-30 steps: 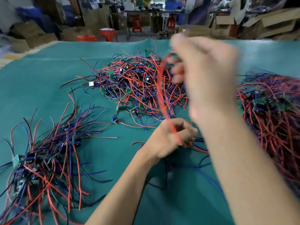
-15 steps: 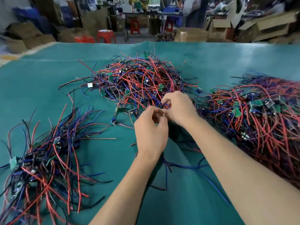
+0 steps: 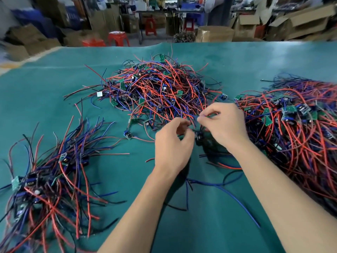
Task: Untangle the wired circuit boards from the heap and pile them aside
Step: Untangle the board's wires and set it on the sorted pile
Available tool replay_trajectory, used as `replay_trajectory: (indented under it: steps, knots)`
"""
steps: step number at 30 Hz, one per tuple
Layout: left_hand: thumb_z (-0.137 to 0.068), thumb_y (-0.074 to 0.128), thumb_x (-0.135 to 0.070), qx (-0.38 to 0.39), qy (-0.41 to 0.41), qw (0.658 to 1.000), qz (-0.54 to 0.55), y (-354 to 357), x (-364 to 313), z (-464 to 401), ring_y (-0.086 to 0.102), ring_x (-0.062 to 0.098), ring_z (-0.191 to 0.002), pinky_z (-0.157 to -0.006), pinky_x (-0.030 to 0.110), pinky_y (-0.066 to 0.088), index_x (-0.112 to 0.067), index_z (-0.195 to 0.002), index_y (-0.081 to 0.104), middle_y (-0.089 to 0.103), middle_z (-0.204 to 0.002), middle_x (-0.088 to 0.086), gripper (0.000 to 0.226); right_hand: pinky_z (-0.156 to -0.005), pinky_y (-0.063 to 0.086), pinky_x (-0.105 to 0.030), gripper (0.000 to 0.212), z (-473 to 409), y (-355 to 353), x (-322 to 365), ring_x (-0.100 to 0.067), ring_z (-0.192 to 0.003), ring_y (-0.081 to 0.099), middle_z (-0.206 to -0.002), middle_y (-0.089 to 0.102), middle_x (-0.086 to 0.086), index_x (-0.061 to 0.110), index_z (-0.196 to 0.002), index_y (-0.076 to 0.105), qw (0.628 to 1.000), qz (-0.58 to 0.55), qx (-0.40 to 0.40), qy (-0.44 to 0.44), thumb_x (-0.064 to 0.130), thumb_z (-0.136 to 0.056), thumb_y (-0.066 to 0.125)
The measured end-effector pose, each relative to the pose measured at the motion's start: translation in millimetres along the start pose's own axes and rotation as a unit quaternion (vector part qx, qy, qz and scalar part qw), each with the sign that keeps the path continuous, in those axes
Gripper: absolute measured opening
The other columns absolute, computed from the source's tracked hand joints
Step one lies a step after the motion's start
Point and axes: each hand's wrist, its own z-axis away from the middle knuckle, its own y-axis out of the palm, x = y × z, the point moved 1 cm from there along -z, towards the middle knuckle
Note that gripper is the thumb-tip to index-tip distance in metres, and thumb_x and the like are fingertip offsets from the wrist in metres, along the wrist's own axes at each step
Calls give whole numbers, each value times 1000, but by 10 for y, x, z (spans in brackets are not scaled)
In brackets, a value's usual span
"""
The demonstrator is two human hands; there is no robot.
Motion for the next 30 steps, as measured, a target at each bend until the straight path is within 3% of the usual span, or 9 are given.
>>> replay_trajectory:
  steps: [3,5,9,13,19,23,27,28,30]
  knots:
    - [-84,71,-23,88,36,995,15,55,-26,45,65,-2,-81,-81,12,45,-22,-105,71,73,-84,-10,21,-80,62,-48,11,204,-98,-34,-16,-64,74,-70,74,7,22,-70,75,983,-176,-26,51,22,-69,86]
    - [-84,73,-29,120,51,991,-8,98,-28,77,66,1,-84,-83,15,47,-22,-111,69,73,-90,-10,28,-77,62,-43,12,293,-144,-35,-16,-62,72,-68,74,4,20,-69,74,959,-271,-35,72,17,-69,85]
    - [-85,75,-30,97,37,995,-7,89,15,63,66,4,-81,-81,22,51,-22,-114,67,71,-94,-8,31,-70,60,-31,19,344,-183,17,-16,-62,69,-68,71,1,13,-75,71,930,-359,-12,83,-2,-80,81]
    - [-90,70,-27,107,57,992,-18,84,-1,63,66,5,-79,-82,27,53,-23,-109,71,73,-88,-8,19,-60,53,-24,23,344,-187,57,-17,-71,64,-80,66,-9,10,-81,64,870,-472,14,143,-11,-84,72]
    - [-87,70,-15,57,54,997,-12,57,-9,43,60,-3,-69,-71,10,44,-19,-88,75,71,-76,-14,6,-55,50,-23,24,340,-188,30,-13,-69,64,-82,70,-1,13,-81,65,850,-494,29,180,-10,-85,69]
    - [-88,68,-12,18,41,999,17,38,3,18,61,-1,-72,-73,11,44,-21,-85,73,69,-75,-16,11,-56,49,-23,20,324,-208,-8,-17,-68,63,-80,71,-6,12,-78,68,874,-451,-12,180,-5,-88,68]
    - [-88,71,-12,24,5,993,118,25,40,-5,60,12,-73,-76,47,57,-20,-89,67,66,-78,-8,9,-60,52,-26,15,374,-140,24,-14,-73,65,-79,74,-4,18,-79,75,916,-382,18,120,7,-89,75]
    - [-87,72,-12,31,4,990,139,26,39,-3,60,13,-74,-75,52,57,-19,-91,66,67,-81,-7,9,-62,53,-28,14,389,-115,30,-12,-73,65,-79,75,-2,20,-79,77,933,-345,34,92,10,-88,76]
    - [-84,74,-14,39,1,984,173,27,28,1,63,13,-76,-72,48,58,-17,-95,65,69,-85,-1,15,-67,54,-33,11,401,-74,21,-9,-71,65,-77,76,5,22,-80,79,965,-256,46,35,17,-89,76]
